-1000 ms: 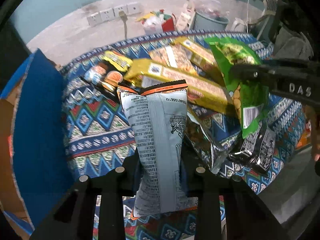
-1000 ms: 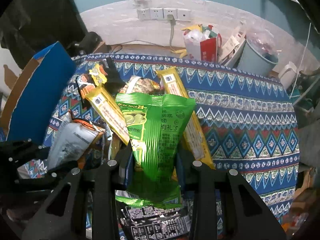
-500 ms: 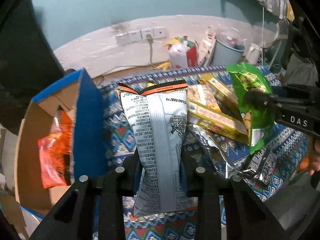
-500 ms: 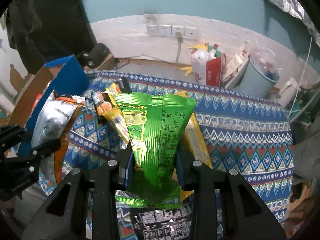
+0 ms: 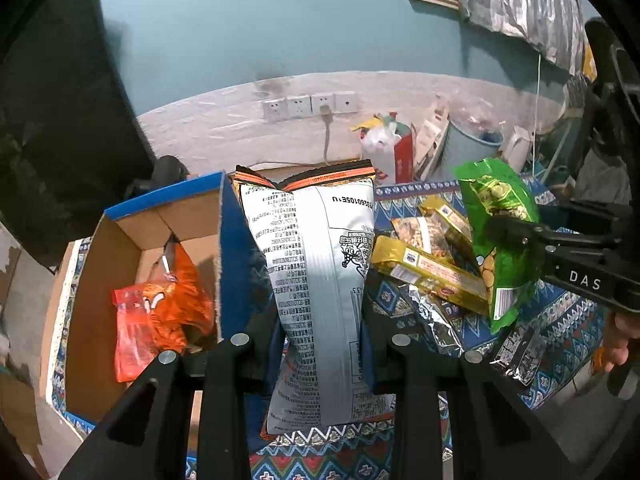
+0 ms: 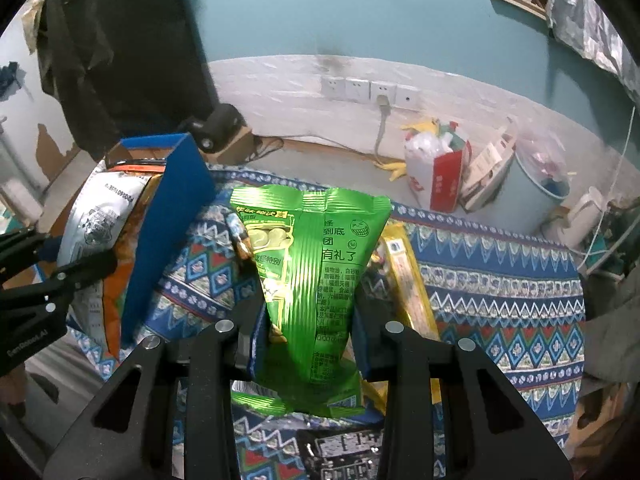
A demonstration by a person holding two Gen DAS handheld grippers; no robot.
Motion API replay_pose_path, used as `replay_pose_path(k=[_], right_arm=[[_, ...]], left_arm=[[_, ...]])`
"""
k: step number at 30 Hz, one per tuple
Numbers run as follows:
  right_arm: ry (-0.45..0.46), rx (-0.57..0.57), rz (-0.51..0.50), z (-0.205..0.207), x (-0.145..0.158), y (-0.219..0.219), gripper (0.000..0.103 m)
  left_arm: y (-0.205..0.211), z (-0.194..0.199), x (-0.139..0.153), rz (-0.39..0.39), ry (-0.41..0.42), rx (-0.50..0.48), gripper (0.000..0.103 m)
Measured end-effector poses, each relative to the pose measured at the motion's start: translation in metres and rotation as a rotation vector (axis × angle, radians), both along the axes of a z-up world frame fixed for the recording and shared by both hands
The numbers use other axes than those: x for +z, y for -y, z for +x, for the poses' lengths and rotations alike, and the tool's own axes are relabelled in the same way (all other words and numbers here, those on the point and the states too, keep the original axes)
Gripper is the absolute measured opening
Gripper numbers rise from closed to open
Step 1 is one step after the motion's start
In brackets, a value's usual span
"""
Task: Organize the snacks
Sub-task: 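Carry both bags over the cardboard box and release them inside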
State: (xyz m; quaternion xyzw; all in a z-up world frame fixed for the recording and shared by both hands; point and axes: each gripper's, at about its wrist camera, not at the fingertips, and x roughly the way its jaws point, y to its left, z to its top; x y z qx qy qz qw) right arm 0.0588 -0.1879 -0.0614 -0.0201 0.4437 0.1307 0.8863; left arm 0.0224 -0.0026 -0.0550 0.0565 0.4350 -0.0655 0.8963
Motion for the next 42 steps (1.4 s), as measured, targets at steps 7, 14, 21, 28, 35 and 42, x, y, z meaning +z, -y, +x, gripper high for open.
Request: replay_pose_path(k=[7,14,21,28,35,42], right_arm=[[0.022,0.022,0.013,0.005,0.012,-0.019,0.033],[0.040,0.051,0.027,0.012,0.022,-0.043,0.033],[0.052,0.095,0.041,0.019,0.029,-0.075,0.033],[0.052,0.136,0.052,0.027,0.032,-0.106,0.033],[0.047,0.170,0.069,0.037,0.033,-0.138,0.033],[0.040,0.220,0.085,0.046,0.034,-0.177,0.033]], left_arm=[[-0.020,-0.003,0.012,-0.011,0.033,0.034,0.032],[-0.050,-0.003,0.021,-0.030,0.060,0.092,0.032],[-0.084,-0.005,0.024,-0.051,0.072,0.163,0.032],[-0.116,-0.004,0.024,-0.047,0.087,0.232,0.032],[-0.149,-0.001,0.014,-0.041,0.064,0.306,0.032],[-0.173,0.002,-0.002,0.000,0.040,0.358,0.032]])
